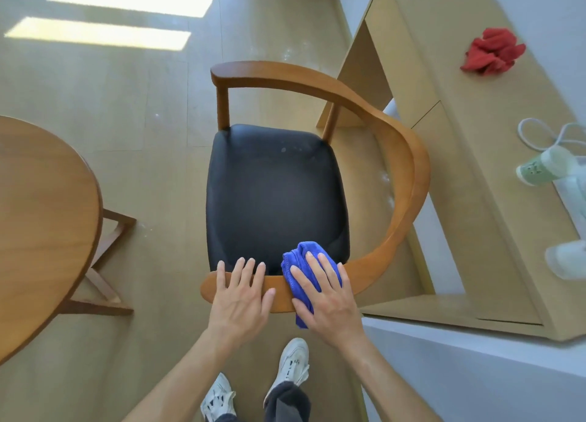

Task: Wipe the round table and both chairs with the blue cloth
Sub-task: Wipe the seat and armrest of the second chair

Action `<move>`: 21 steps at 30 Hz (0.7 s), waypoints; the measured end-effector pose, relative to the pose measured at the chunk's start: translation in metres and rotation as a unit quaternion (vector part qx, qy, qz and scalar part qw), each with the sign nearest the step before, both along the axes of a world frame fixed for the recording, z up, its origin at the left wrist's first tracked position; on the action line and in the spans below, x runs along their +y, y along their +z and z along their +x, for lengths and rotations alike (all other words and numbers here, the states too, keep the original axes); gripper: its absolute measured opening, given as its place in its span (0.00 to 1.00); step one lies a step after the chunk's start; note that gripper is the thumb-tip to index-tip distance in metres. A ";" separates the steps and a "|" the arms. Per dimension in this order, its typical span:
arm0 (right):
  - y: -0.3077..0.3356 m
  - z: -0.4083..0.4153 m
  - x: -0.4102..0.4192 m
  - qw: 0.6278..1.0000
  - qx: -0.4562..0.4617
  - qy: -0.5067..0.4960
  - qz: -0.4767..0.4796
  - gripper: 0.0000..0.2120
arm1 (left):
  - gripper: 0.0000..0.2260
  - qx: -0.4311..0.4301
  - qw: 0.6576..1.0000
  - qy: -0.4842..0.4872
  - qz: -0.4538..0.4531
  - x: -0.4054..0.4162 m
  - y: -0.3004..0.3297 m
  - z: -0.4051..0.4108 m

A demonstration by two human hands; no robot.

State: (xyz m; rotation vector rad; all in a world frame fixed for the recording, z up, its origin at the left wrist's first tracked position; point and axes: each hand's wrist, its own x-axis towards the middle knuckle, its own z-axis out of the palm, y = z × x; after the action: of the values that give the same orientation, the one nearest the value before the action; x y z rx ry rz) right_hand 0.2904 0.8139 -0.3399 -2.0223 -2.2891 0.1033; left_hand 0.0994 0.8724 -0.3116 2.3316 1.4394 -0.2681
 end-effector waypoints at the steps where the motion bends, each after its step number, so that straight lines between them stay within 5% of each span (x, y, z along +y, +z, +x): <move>1: 0.000 0.013 0.000 1.000 -0.001 -0.003 -0.004 0.25 | 0.27 0.004 1.000 -0.002 -0.009 0.001 -0.003 0.007; 11: 0.002 0.131 0.028 0.989 0.017 -0.145 -0.038 0.25 | 0.28 0.036 0.998 0.021 -0.042 0.029 -0.021 0.078; 17: -0.010 0.121 0.032 0.963 0.069 -0.258 0.018 0.23 | 0.27 0.032 0.998 0.027 -0.046 0.036 -0.028 0.105; 21: -0.015 0.122 0.032 0.975 0.036 -0.218 0.031 0.24 | 0.27 0.041 0.997 0.036 -0.055 0.035 -0.026 0.105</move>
State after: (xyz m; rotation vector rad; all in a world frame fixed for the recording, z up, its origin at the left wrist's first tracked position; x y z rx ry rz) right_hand 0.4125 0.8462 -0.3552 -2.3854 -1.7329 0.0713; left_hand 0.2048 0.9076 -0.3377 2.1990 1.5041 -0.4179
